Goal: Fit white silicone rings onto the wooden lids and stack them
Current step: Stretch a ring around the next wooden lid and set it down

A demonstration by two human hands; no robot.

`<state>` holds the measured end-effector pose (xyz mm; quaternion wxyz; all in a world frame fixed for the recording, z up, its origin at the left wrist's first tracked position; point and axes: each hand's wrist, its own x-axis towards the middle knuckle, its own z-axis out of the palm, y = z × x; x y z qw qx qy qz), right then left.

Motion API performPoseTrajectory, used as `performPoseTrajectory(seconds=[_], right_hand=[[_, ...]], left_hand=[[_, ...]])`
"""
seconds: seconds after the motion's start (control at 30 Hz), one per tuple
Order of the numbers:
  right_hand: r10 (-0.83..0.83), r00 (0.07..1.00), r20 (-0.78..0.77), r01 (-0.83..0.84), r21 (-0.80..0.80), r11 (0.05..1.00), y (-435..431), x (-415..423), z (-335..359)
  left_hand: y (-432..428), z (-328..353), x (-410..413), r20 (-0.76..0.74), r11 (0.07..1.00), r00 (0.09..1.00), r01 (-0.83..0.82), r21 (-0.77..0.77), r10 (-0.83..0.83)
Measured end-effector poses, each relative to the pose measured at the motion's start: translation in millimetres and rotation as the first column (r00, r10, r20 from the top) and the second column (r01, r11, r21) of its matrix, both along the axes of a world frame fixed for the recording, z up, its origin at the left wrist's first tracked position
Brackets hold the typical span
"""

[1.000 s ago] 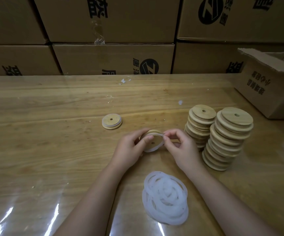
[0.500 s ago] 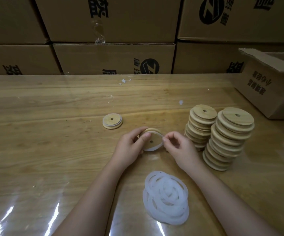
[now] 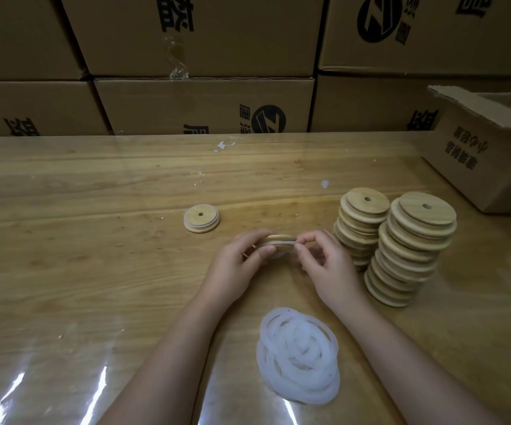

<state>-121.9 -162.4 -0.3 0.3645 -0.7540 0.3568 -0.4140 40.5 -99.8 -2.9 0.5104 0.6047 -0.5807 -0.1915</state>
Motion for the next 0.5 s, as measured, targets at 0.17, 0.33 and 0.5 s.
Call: performPoseTrajectory(seconds=[0.17, 0.33, 0.5], right_hand=[[-0.019, 0.999, 0.026, 0.021, -0.048, 0.999, -0.9, 0.1, 0.2], [0.029, 1.000, 0.005, -0.028, -0.115, 0.993, 2.1, 1.4, -0.7], [0.000, 1.000, -0.013, -0.001, -0.095, 0.995, 0.7, 3.0, -2.5]], left_hand=[[1.9, 1.8, -3.0, 0.158, 0.997, 0.985, -0.060, -0.052, 0.067], [2.4, 4.0, -3.5, 0.229, 0.997, 0.972, -0.035, -0.069, 0.050], [2.3, 6.8, -1.5, 0.140, 0.995, 0.989, -0.040, -0.093, 0.053]])
